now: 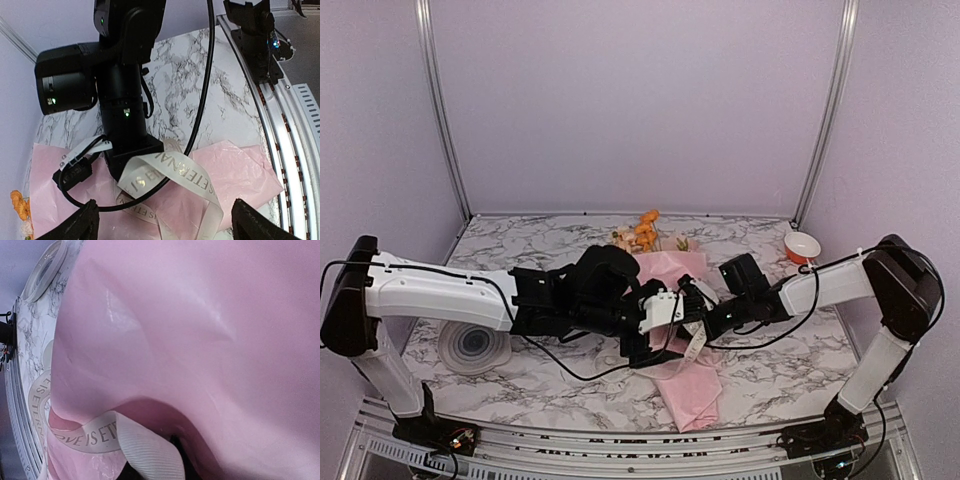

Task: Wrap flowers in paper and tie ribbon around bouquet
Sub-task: Place the left side of the ribbon on the folded bouquet, then cross the ribbon over the folded bouquet.

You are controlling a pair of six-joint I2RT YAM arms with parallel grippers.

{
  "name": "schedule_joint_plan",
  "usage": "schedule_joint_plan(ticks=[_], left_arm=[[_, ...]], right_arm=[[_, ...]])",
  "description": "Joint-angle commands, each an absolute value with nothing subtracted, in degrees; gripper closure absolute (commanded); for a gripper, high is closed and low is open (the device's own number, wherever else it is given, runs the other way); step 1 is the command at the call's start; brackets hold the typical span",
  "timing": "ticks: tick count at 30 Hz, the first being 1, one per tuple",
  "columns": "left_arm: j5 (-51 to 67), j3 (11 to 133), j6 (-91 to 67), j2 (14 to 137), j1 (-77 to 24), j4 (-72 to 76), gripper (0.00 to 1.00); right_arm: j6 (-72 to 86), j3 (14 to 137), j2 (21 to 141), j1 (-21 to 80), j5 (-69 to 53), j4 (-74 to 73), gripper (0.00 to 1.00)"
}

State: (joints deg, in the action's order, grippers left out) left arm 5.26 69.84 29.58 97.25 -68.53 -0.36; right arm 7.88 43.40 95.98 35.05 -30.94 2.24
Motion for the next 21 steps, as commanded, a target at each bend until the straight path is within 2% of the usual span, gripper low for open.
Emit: schedule_joint_plan(ticks=[1, 8, 13, 21], left_arm=[[9.56, 69.51, 28.91, 94.15, -68.12, 5.01, 0.08], [13.41, 68.53, 20.43, 97.07, -60.26, -5.62, 0.13], [10.48, 66.95, 19.83, 102.00, -60.06, -6.01, 0.07], [16.32, 69.86, 20.40, 109.25, -60.86, -6.77, 0.05]], right_arm=[[7.15, 45.42, 96.64, 34.54, -30.96, 0.37, 0.84], [6.88, 45.86, 96.72, 34.54, -30.96, 0.12, 0.84], [6.89, 46.10, 97.18, 34.54, -31.08, 0.03, 0.84], [6.71, 45.90, 97.45, 34.54, -30.77, -0.34, 0.84]])
